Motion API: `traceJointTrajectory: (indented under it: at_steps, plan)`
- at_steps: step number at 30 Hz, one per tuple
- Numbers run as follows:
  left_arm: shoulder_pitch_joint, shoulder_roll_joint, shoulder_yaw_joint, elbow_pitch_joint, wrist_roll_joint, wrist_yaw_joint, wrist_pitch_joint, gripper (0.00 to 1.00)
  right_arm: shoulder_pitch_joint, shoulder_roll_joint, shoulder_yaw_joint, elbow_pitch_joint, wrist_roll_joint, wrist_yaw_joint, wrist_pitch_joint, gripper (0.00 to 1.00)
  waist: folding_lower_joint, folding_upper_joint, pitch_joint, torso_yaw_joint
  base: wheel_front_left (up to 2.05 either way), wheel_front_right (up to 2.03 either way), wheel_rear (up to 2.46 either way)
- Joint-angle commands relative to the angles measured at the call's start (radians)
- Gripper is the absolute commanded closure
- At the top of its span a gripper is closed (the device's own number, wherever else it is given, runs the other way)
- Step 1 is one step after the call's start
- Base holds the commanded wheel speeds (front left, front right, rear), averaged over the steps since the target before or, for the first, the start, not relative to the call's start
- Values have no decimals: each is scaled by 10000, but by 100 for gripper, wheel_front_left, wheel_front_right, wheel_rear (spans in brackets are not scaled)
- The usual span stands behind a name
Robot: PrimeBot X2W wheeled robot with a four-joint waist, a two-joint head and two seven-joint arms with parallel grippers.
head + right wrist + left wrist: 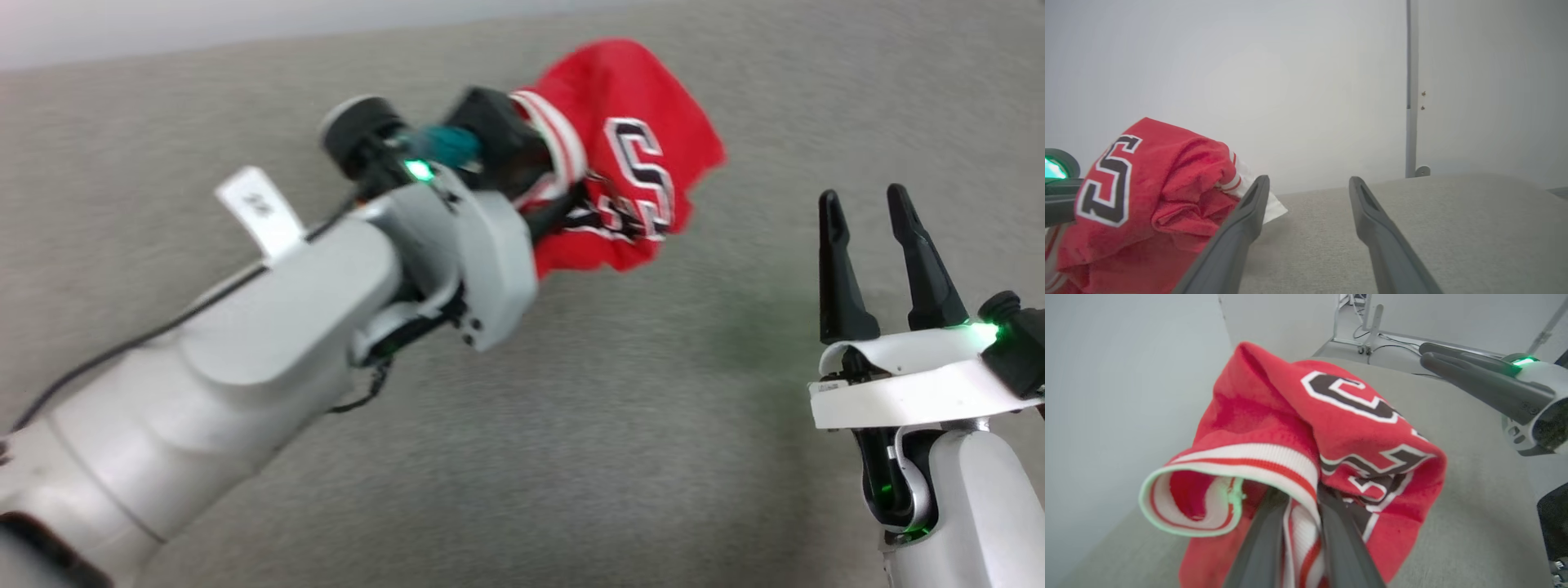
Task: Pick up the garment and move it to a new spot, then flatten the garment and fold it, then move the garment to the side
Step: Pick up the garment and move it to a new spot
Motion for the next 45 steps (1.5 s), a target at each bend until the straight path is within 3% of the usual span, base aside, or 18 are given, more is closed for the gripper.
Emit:
traceJointTrajectory:
  at_steps: [1, 5, 8, 18, 31, 33, 35, 36, 37, 45]
  plan:
    - [-262, -138, -232, 92, -81, 12, -227, 100, -46, 94, -59, -38, 74, -14, -5, 0, 0, 0, 697, -1238, 0, 0, 0]
    - [-585, -528, -1032, 96, -588, 12, -924, 100, 29, 186, -298, -22, 245, -14, -5, 0, 0, 0, 884, -1859, 0, 0, 0]
    - [-503, -378, -1293, 113, -667, 17, -783, 100, 48, 230, -370, 2, 389, -14, -5, 0, 0, 0, 987, -2228, 0, 0, 0]
    - [776, 291, -1327, -596, 205, 17, 2625, 100, -55, 235, -279, -105, 1269, -14, -5, 0, 0, 0, 1404, -2664, 0, 0, 0]
    - [900, 523, -1481, 470, 955, 90, 4857, 100, -318, 232, -30, -149, 1858, -14, -5, 0, 0, 0, 1986, -3139, 0, 0, 0]
    - [894, 548, -1495, 567, 1035, 92, 4966, 80, -336, 232, -29, -125, 1877, -14, -5, 0, 0, 0, 2021, -3167, 0, 0, 0]
    - [841, 575, -1495, 686, 1059, 103, 4775, 52, -315, 231, -66, -85, 1870, -14, -4, 0, 0, 0, 1969, -3111, 0, 0, 0]
    - [815, 585, -1492, 724, 1031, 103, 4663, 16, -288, 232, -59, -69, 1814, -14, -4, 0, 0, 0, 1909, -3044, 0, 0, 0]
    - [762, 588, -1483, 754, 1053, 103, 4505, 0, -264, 231, -37, -49, 1729, -14, -4, 0, 0, 0, 1829, -2952, 0, 0, 0]
    - [374, 451, -1365, 775, 903, 111, 2842, 0, -51, 222, -71, 24, 980, -14, -4, 0, 0, 0, 963, -1920, 0, 0, 0]
